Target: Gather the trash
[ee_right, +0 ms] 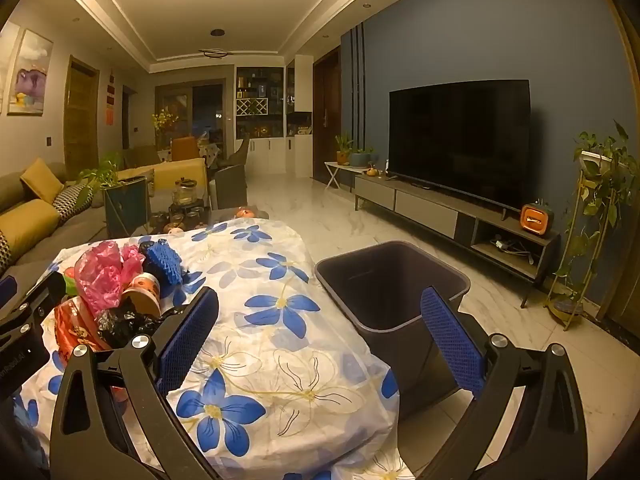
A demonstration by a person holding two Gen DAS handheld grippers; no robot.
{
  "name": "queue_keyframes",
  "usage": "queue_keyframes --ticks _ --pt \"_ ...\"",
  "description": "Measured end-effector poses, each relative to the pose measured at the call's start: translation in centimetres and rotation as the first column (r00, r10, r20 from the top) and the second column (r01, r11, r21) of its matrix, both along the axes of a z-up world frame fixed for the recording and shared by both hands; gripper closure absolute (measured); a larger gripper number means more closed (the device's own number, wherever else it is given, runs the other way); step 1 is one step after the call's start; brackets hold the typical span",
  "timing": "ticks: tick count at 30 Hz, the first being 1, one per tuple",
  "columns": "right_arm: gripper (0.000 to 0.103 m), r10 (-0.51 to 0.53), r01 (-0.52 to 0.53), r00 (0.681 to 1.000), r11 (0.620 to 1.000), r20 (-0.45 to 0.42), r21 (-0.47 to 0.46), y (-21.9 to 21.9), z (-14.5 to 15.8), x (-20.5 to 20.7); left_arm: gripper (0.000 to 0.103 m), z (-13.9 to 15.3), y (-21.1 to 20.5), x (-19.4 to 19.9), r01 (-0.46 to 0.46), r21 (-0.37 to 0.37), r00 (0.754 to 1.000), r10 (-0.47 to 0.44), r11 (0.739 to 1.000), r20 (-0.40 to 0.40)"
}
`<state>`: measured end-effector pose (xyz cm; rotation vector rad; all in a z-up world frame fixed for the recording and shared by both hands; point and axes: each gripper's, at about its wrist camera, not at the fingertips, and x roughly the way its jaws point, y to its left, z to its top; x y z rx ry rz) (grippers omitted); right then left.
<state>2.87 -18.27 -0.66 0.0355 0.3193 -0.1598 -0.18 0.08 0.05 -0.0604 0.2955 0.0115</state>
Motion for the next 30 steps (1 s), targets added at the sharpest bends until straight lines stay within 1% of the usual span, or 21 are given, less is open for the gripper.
queue_keyframes --ticks 14,23,25,30 --pt "0.006 -0.001 0.001 1.0 1.0 0.003 -0.002 0.1 0.0 0.0 0.005 0.1 0.1 0.0 0.002 -0.003 1.0 -0.002 1.0 0.002" --pt "0.006 0.001 -0.001 1.0 1.0 0.003 -0.002 0.1 0.0 -0.1 0.005 0.3 -0.9 0.4 0.004 -0.005 1.0 -0.004 1.0 0.002" --pt "0.006 0.0 0.0 1.0 1.0 0.005 -0.002 0.1 0.1 -0.1 0.005 0.1 0.1 0.0 0.003 -0.007 1.0 -0.003 1.0 0.002" --pt "0.006 0.0 0.0 1.0 1.0 0.008 -0.002 0.1 0.2 0.0 0.005 0.2 -0.1 0.0 0.002 -0.007 1.0 -0.002 1.0 0.003"
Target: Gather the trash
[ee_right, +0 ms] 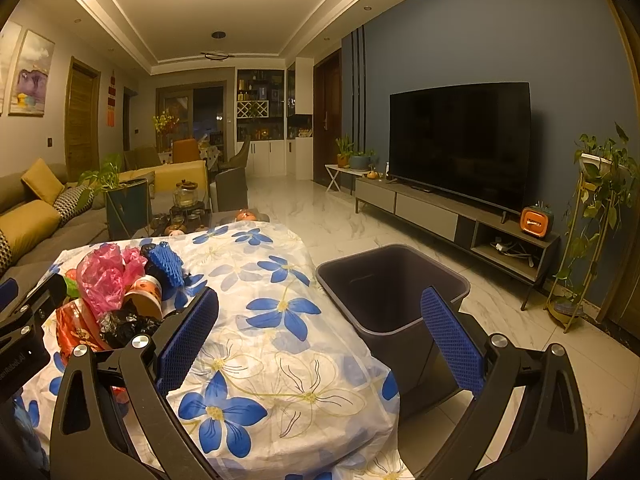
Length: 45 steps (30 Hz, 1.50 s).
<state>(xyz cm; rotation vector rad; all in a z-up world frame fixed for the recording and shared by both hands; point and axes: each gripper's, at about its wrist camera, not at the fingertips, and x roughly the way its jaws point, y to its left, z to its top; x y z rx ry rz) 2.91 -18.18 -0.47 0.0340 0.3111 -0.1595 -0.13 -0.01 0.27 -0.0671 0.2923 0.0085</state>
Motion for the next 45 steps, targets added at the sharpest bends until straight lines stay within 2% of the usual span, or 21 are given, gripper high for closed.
queue_keyframes --ticks 45 --pt "0.006 0.008 -0.008 1.0 1.0 0.022 0.005 0.14 0.15 -0.27 0.005 -0.11 0.24 -0.11 -0.006 -0.005 1.0 0.006 1.0 -0.004"
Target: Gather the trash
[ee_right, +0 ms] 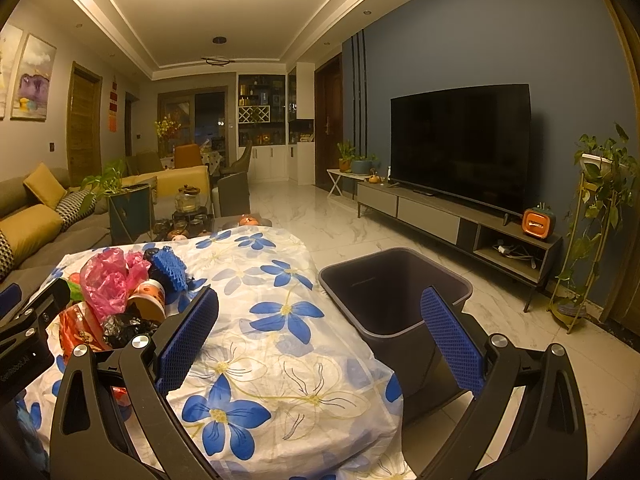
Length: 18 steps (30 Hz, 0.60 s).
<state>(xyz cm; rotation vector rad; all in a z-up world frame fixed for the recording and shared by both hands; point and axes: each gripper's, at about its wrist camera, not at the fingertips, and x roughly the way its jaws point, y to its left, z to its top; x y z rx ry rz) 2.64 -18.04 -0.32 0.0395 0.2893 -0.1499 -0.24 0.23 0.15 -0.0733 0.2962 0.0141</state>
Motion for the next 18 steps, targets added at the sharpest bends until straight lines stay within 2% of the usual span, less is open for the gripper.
queue_keyframes --ticks 18 --pt "0.005 0.06 -0.059 0.998 0.997 -0.033 0.047 0.3 -2.4 1.8 0.005 -1.3 1.1 1.0 -0.027 -0.013 0.999 0.026 1.0 -0.035"
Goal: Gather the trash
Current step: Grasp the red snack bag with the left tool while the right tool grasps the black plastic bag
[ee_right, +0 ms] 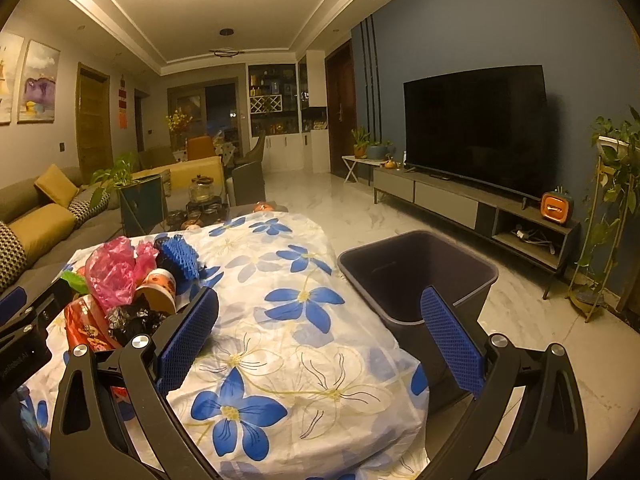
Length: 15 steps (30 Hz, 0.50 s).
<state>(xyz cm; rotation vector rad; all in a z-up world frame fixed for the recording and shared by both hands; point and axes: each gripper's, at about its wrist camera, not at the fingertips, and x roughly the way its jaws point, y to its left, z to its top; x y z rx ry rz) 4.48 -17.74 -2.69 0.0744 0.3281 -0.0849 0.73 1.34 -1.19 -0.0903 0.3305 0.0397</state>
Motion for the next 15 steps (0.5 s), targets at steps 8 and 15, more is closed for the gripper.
queue_keyframes --ticks 8,15 --pt "0.006 0.088 -0.088 0.996 0.996 -0.019 0.016 0.7 -0.9 1.3 0.005 -1.3 1.9 -0.2 -0.016 -0.015 1.0 0.016 1.0 0.007" --pt "0.006 0.179 -0.179 0.984 0.984 -0.025 -0.003 2.5 -2.3 2.5 0.007 -3.8 5.2 -0.7 -0.06 -0.045 0.998 0.06 0.997 -0.007"
